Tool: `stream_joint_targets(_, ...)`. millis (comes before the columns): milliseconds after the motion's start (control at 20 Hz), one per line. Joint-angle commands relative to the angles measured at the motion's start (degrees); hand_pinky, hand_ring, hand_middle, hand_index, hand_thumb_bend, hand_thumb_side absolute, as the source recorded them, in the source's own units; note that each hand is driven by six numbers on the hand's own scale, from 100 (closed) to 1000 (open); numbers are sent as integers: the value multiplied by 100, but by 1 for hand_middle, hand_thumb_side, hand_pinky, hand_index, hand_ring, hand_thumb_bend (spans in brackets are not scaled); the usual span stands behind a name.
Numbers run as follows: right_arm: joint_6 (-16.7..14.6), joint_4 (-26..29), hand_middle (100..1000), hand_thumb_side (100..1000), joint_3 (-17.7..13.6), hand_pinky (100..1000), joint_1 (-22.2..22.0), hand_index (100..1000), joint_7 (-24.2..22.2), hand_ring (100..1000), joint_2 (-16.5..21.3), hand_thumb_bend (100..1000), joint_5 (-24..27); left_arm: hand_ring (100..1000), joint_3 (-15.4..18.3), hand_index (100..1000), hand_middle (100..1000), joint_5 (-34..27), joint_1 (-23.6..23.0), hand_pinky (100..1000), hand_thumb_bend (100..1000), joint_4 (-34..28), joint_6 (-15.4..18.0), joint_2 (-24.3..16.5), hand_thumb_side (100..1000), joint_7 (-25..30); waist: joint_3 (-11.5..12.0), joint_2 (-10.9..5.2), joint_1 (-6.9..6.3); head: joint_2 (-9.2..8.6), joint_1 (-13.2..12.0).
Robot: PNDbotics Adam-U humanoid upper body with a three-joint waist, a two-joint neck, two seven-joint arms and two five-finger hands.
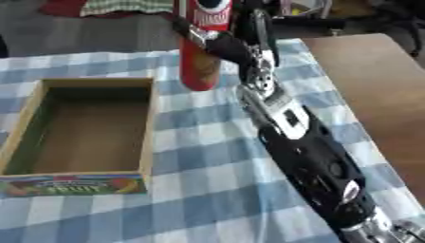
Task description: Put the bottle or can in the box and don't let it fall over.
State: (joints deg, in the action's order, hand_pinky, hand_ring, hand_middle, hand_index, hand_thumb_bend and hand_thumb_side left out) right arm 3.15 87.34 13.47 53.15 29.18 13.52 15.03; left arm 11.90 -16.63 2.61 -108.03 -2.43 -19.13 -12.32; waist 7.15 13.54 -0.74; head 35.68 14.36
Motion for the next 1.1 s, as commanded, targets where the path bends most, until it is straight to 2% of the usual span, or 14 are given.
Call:
stream_joint_targets(50, 192, 327, 224, 100, 113, 788, 321, 153, -194, 364, 87, 325, 137, 902, 51, 794, 874, -5, 9, 1000, 364, -75, 5, -177, 607, 10, 29, -155, 6, 21, 51)
stream_joint_targets(300, 343, 285, 223, 100, 316, 788, 551, 152, -404, 364, -202, 312, 201, 902, 52, 794, 874, -17, 18, 1000, 363, -75, 3, -179, 606, 5, 99, -181, 32, 68, 133)
stream_joint_targets(550, 396, -65, 224, 100, 542, 784, 694, 151, -526, 367, -622, 295, 116, 902, 31, 795, 874, -35, 49, 1000, 364, -79, -1, -171, 604, 22, 211, -174, 43, 102, 244)
stream_joint_targets(750, 342, -349, 224, 100, 611, 779, 682, 150, -535, 369, -824, 293, 63, 903, 34, 795, 873, -40, 69, 1000, 365, -83, 1, -169, 604, 25, 289, -156, 61, 85, 313)
stream_joint_targets(1100, 135, -826, 220, 100, 603, 768, 440, 150, -379, 369, -1131, 346, 171, 903, 59, 795, 874, -51, 131, 1000, 362, -100, 4, -112, 603, -5, 438, -61, 61, -10, 383)
